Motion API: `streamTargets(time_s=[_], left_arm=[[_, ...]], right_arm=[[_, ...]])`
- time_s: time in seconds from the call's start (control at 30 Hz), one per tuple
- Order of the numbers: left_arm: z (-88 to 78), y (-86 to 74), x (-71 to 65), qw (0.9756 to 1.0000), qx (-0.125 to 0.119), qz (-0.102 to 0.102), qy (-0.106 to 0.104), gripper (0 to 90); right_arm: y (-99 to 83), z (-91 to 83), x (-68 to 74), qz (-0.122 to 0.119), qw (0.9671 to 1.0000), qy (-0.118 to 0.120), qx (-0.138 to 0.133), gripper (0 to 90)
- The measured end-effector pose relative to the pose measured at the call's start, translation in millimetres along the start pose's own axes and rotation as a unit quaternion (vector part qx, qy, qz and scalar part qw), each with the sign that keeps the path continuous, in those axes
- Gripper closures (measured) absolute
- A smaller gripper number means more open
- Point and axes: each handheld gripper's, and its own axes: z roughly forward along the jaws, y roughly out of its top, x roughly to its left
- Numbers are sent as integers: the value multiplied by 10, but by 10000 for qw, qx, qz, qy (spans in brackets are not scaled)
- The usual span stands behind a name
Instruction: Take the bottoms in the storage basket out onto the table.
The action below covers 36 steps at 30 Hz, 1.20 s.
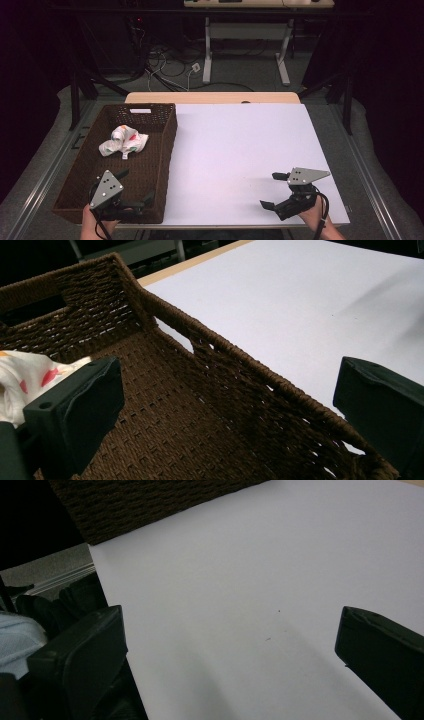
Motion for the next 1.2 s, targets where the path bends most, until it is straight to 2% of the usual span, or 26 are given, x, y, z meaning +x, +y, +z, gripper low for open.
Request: streamTargets(time_s=[0.53, 0.67, 0.77, 0.93, 1.2], left_arm=[[0, 76, 13, 9999, 141, -39, 41, 1], [9, 112, 28, 9998, 184, -80, 28, 2], [28, 162, 58, 9993, 265, -249, -17, 1], [67, 221, 93, 9988, 330, -359, -111, 1], [87, 291, 137, 9980, 527, -339, -90, 1]], right_arm=[[-5, 24, 2, 11, 10000, 43, 24, 0], [-6, 32, -5, 30, 10000, 62, -6, 0], [-5, 66, -15, 50, 9999, 84, 40, 0], [-7, 67, -8, 18, 10000, 80, 33, 0], [5, 116, -23, 44, 9999, 111, 104, 0]])
